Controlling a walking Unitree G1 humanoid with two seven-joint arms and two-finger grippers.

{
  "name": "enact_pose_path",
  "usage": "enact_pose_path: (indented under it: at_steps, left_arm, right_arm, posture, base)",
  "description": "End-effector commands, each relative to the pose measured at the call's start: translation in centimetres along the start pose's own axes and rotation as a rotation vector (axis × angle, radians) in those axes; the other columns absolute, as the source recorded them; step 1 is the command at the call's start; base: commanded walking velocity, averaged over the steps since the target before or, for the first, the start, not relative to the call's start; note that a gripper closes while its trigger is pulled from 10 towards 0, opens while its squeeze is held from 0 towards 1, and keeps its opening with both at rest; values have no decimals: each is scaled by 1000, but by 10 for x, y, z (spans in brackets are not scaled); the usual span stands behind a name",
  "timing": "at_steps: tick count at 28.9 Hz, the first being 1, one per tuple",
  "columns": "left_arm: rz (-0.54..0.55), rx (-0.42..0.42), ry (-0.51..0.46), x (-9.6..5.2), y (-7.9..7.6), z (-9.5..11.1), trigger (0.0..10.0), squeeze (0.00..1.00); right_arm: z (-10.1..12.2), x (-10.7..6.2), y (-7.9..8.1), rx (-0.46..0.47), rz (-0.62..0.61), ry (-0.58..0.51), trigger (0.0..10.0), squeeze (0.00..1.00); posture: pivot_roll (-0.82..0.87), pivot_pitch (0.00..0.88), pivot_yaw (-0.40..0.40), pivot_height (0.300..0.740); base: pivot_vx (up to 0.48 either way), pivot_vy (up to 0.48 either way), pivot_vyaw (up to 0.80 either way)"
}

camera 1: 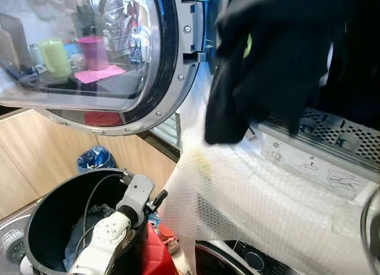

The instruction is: Clothes washing

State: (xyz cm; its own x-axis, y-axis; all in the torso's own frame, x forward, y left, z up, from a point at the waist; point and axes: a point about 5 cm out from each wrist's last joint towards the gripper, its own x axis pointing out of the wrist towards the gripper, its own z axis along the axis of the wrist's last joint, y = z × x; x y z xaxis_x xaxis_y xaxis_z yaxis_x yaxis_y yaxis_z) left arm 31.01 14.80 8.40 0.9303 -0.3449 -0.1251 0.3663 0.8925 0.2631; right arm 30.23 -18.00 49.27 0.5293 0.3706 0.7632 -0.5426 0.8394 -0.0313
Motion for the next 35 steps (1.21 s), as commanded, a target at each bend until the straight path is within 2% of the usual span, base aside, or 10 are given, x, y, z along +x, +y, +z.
enact_pose_path:
  at_steps: [1,6,10,13,16,17,18,22,23,35]
  left_arm:
    - [-9,8,4,2,-1,-1,10000,0]
    - [-18,-3,3,4,-5,0,10000,0]
    - [-21,-5,-2,5,-6,0,10000,0]
    - [-19,-6,-2,4,-8,-1,10000,0]
    - [-24,-9,-2,3,-9,-2,10000,0]
    - [-31,-6,1,3,-10,-2,10000,0]
    - [-37,-6,4,2,-11,-3,10000,0]
    - [-70,-4,25,2,-14,-6,10000,0]
    - [-86,1,27,2,-16,-6,10000,0]
    - [-137,7,50,0,-19,-9,10000,0]
  right_arm:
    - [2,9,-12,-31,-55,18,0,0]
    - [21,28,-57,-92,-395,61,0,0]
    - [37,8,-97,-255,-772,96,0,0]
    - [45,-6,-114,-468,-931,140,0,0]
    - [38,-18,-124,-518,-1012,209,0,0]
    - [29,-21,-126,-531,-1000,275,3882,0]
    - [21,-24,-128,-529,-1002,315,10000,0]
    - [-1,-31,-131,-611,-956,452,10000,0]
    - [-14,-36,-133,-641,-937,521,10000,1000]
    - [-43,-66,-147,-629,-982,639,10000,1000]
  posture:
    - [28,15,-8,740]
    - [19,11,-7,740]
    - [26,12,-13,740]
    - [37,17,-15,740]
    - [38,20,-15,740]
    - [39,23,-15,740]
    - [39,26,-14,740]
    - [36,33,-2,740]
    - [35,35,0,740]
    - [41,48,21,740]
  base:
    - [0,0,0]
    - [0,0,0]
    - [0,0,0]
    - [0,0,0]
    - [0,0,0]
    - [0,0,0]
    - [0,0,0]
    - [0,0,0]
    - [0,0,0]
    - [0,0,0]
